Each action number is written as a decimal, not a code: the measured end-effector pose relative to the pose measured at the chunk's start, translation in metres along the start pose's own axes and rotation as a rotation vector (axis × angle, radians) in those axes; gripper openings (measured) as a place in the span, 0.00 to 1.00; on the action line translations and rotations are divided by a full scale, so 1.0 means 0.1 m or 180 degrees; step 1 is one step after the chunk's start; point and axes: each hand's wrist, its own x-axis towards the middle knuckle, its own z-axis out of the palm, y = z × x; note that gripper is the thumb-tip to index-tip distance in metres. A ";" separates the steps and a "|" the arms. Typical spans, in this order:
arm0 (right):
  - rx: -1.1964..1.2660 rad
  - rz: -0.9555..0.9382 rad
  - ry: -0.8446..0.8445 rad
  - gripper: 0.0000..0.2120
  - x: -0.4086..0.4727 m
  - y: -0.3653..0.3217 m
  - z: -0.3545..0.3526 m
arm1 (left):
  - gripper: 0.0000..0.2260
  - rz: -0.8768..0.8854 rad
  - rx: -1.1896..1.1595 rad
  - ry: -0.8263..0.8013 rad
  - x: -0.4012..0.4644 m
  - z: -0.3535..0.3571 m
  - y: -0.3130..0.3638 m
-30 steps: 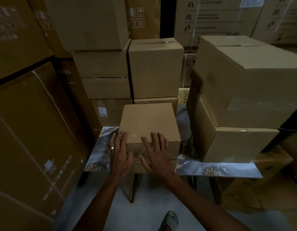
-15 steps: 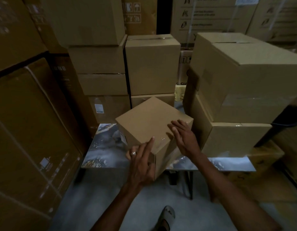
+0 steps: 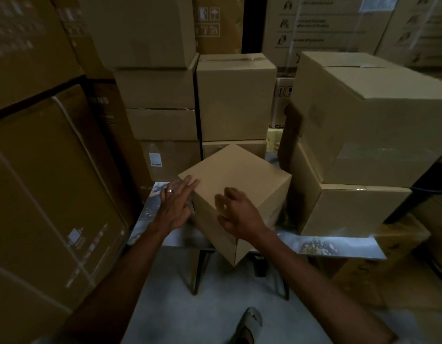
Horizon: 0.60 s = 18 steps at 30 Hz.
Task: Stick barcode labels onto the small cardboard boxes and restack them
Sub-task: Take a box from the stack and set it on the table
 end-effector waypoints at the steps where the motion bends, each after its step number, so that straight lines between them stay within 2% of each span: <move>1: 0.0032 0.0001 -0.0039 0.27 0.01 0.02 -0.03 | 0.40 -0.0041 -0.0050 0.0000 -0.02 0.01 0.01; 6: -0.0111 0.0111 -0.0436 0.28 0.06 0.25 -0.20 | 0.35 0.0121 -0.0256 0.0510 -0.15 0.11 0.15; 12: 0.0126 0.0915 -0.0390 0.29 -0.11 0.61 -0.42 | 0.29 0.0382 -0.0357 0.1235 -0.30 0.20 0.65; 15: 0.0096 0.1129 -0.0311 0.29 -0.09 0.80 -0.49 | 0.25 0.0481 -0.0489 0.1342 -0.33 0.28 0.92; 18: 0.0096 0.1089 -0.0211 0.31 -0.06 1.00 -0.53 | 0.25 0.0549 -0.0476 0.1316 -0.31 0.35 1.05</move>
